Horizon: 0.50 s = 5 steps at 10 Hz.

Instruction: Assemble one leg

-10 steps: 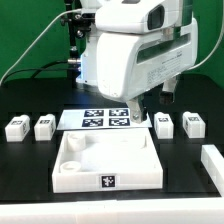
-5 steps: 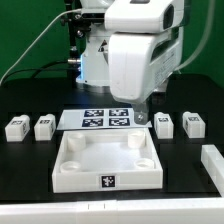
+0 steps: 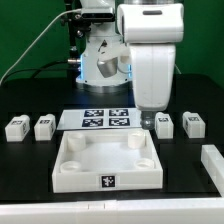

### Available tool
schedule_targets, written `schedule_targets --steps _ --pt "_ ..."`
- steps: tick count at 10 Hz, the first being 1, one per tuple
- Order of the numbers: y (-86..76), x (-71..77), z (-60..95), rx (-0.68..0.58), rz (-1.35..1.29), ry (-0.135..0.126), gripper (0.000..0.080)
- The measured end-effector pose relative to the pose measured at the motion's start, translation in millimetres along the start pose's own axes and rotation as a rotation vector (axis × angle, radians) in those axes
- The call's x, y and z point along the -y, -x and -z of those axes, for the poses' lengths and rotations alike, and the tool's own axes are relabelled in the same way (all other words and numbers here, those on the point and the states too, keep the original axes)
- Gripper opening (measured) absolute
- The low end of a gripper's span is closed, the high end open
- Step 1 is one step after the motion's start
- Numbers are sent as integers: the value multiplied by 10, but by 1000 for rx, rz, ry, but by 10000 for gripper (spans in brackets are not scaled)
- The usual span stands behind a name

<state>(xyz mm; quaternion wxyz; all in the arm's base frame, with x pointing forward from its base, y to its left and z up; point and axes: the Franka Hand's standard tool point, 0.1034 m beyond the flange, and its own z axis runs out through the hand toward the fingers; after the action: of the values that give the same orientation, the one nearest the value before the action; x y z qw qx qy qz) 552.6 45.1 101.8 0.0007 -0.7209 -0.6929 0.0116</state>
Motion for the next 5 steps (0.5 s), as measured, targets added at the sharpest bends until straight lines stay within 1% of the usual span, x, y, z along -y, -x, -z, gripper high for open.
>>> schedule_targets --steps 1,2,3,4,5 --pt "3 3 -2 0 -3 -1 650" --pt "44 43 -49 -5 9 21 650" --pt "180 352 -223 -8 10 26 650" --pt "362 698 -353 -2 11 -22 650" --pt "491 843 -442 -8 29 -12 650"
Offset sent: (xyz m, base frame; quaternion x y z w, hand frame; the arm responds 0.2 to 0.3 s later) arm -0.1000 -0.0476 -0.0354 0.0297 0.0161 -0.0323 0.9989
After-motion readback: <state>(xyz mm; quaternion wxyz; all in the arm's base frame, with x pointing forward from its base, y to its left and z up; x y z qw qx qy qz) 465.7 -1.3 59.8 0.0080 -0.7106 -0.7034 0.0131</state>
